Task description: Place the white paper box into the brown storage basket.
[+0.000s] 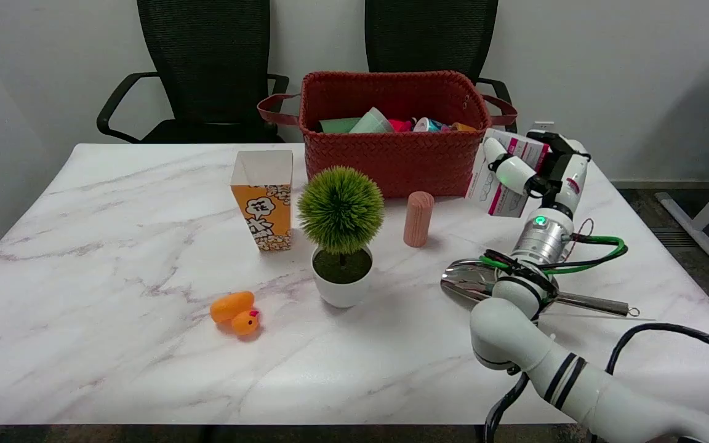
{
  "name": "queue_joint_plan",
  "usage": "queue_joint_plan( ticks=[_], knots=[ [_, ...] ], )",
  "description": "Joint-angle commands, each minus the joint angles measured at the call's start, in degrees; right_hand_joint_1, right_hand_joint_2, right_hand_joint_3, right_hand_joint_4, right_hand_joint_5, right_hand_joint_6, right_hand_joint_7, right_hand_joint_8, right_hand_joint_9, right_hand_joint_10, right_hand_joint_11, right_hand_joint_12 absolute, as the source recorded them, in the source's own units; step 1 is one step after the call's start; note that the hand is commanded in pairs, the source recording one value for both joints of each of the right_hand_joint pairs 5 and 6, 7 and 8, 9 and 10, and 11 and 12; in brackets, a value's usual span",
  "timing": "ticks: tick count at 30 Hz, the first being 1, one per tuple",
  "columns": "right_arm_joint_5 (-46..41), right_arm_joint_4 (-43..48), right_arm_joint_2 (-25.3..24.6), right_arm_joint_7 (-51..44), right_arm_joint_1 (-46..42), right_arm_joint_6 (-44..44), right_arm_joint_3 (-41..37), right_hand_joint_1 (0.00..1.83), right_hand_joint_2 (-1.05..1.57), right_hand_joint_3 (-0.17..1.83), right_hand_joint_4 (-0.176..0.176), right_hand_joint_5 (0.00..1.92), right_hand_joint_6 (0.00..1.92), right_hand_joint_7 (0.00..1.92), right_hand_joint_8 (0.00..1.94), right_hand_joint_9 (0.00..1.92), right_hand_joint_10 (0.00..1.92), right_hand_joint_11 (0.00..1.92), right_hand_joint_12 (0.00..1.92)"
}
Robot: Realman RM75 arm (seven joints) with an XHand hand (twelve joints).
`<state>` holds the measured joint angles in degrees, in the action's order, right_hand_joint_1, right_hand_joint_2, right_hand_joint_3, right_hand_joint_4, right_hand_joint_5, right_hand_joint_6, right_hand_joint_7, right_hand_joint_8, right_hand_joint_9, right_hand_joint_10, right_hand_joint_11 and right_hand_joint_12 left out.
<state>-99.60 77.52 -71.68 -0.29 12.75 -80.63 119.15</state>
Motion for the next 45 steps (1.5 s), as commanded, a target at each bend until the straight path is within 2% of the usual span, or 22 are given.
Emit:
queue_joint_plan(
  ticks=[1, 17, 45],
  knots=[
    [6.55, 2.35, 1.20, -2.28, 3.60, 1.38, -0.01, 1.19, 0.85, 0.58, 0.000, 0.89, 0.89, 1.53, 1.53, 1.52, 1.52, 1.16, 1.16],
    [9.79, 1.16, 1.80, -6.39, 10.10, 8.63, -0.74, 1.19, 0.86, 0.59, 0.000, 0.92, 0.92, 1.53, 1.53, 1.53, 1.53, 1.18, 1.18],
    [11.98, -22.72, -1.28, -6.70, 28.35, 24.88, 1.02, 1.17, 0.85, 0.63, 0.000, 0.95, 0.95, 1.52, 1.52, 1.49, 1.49, 1.18, 1.18]
  ],
)
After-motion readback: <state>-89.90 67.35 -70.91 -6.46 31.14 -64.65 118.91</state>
